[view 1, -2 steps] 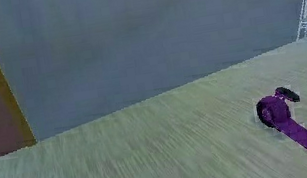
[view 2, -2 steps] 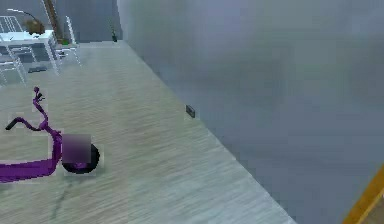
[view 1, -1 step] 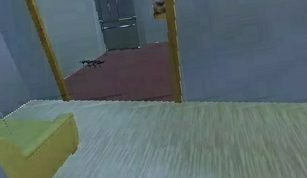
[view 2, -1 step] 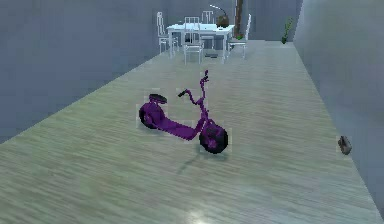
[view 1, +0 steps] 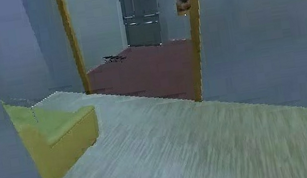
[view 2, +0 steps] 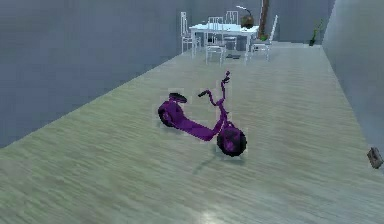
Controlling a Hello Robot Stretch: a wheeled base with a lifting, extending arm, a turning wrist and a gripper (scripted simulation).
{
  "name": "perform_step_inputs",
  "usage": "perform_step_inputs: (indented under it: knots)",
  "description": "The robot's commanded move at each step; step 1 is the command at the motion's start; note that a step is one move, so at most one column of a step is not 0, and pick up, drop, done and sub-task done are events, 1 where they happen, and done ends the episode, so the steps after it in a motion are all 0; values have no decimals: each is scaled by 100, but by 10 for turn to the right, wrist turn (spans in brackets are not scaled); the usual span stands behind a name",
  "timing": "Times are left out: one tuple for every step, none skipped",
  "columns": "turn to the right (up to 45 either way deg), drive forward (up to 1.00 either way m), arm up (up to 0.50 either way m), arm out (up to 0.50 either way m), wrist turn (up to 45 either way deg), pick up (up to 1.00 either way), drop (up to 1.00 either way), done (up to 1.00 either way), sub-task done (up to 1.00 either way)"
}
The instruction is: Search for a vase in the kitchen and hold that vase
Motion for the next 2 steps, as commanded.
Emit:
perform_step_inputs:
  knots:
    - [0,100,0,0,0,0,0,0,0]
    - [-30,0,0,0,0,0,0,0,0]
